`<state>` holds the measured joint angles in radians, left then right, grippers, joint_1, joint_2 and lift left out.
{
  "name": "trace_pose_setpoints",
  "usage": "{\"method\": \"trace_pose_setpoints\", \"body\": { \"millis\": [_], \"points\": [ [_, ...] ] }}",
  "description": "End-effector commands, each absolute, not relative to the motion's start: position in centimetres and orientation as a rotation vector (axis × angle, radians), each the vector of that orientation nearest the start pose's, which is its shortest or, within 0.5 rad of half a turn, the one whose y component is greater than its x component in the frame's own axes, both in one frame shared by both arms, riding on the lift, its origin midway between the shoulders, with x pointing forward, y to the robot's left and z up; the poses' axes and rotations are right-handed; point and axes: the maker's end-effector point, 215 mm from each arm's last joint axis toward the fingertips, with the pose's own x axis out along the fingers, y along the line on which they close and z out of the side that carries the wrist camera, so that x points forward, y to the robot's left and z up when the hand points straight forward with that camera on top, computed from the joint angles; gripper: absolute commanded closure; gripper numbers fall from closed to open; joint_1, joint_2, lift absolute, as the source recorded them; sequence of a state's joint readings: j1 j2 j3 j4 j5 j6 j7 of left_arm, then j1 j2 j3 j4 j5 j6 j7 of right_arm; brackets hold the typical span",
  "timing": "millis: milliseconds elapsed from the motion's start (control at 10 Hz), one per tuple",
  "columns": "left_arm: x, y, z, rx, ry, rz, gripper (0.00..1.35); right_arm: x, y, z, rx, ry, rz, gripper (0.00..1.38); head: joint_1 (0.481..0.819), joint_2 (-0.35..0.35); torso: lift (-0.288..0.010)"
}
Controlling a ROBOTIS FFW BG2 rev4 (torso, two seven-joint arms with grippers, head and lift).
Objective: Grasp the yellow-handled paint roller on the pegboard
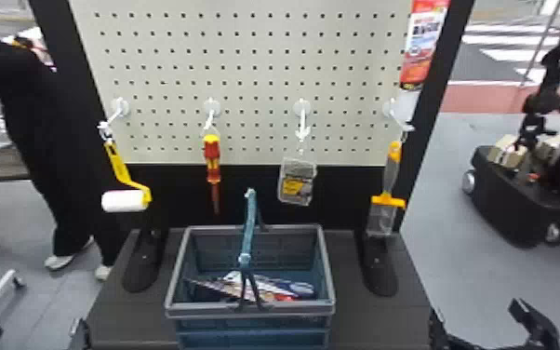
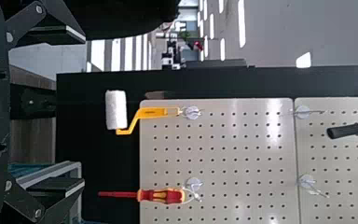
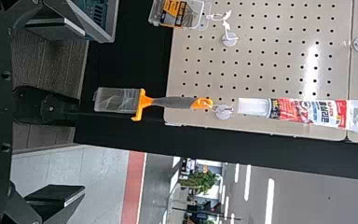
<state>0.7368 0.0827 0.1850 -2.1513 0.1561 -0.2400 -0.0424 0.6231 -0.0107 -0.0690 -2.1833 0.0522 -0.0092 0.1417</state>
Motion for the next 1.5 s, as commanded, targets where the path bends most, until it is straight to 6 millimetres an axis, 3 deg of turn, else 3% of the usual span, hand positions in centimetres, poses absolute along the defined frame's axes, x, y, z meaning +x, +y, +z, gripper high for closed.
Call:
{"method": "trace_pose_setpoints", "body": {
  "millis": [0, 300, 600, 1000, 1200, 1400],
  "points": [
    [39.0, 33.3, -30.9, 0.036, -0.075, 0.023, 0.22, 41.3, -23.2, -31.3, -0.099, 0.008, 0.098, 0.13, 0.549, 0.000, -0.100],
    [44.6, 36.9, -31.9, 0.082, -0.077, -0.109, 0.22, 41.7, -22.6, -30.3, -0.094, -0.013, 0.120, 0.13, 0.549, 0.000, -0.100],
    [50.6, 37.8, -29.8, 0.132, -0.082, -0.256, 0.22, 42.0, -21.8, -29.4, -0.091, -0.032, 0.149, 0.13, 0.549, 0.000, -0.100],
    [56.9, 41.9, -28.6, 0.125, -0.066, -0.273, 0.22, 41.9, -20.9, -28.1, -0.087, -0.053, 0.181, 0.13, 0.549, 0.000, -0.100],
    [59.7, 41.7, -26.2, 0.142, -0.069, -0.325, 0.22, 41.8, -20.2, -27.4, -0.082, -0.065, 0.198, 0.13, 0.549, 0.000, -0.100],
    [62.1, 39.9, -24.7, 0.127, -0.060, -0.409, 0.22, 41.8, -19.8, -27.5, -0.078, -0.060, 0.210, 0.13, 0.549, 0.000, -0.100]
  ]
}}
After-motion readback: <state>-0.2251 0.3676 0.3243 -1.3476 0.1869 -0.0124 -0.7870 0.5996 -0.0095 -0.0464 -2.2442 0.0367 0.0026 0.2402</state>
